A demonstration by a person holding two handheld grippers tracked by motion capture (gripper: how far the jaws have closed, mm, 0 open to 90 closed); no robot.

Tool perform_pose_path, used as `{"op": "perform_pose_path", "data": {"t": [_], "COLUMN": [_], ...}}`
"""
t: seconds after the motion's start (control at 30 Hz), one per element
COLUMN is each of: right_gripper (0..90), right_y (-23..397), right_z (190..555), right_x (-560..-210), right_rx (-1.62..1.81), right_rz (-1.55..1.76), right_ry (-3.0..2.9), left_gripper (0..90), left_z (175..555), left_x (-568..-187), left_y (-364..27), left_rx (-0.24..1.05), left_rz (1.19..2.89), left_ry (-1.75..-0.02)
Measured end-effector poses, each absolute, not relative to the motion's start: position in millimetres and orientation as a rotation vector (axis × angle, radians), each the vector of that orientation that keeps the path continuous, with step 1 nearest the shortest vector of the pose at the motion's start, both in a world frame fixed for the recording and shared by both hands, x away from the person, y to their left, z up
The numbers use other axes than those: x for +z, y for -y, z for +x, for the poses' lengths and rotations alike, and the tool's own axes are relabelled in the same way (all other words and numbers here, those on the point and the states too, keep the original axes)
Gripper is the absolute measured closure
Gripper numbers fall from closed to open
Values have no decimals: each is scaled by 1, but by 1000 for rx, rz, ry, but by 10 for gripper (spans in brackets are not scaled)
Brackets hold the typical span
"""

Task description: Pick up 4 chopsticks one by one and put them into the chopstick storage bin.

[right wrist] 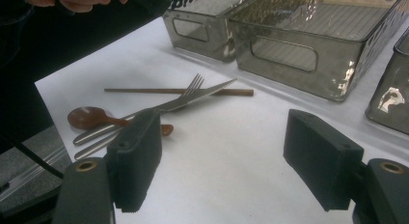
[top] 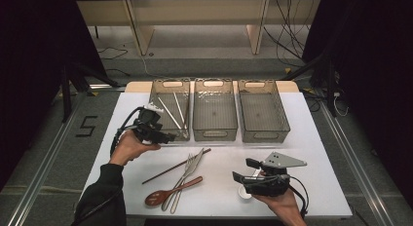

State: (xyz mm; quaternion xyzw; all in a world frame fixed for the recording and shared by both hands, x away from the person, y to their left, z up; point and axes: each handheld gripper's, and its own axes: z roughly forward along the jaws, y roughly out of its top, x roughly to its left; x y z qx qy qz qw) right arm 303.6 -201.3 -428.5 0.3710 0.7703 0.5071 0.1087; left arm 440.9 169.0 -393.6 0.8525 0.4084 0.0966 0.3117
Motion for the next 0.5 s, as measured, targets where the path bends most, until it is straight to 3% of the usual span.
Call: {"op": "perform_pose_path", "data": {"t": [0.5], "right_gripper": [304], "right_y": [203], "right_z": [303], "right_x": [-428], "right_rx": [1494], "right_rz": [1098], "right_ry": [-2261], "left_gripper": [250], "left_z": [422], "left_x": [-420], "left_y": [-159], "left_rx": [232], "left_rz": [2445], "left_ry": [-1054]}}
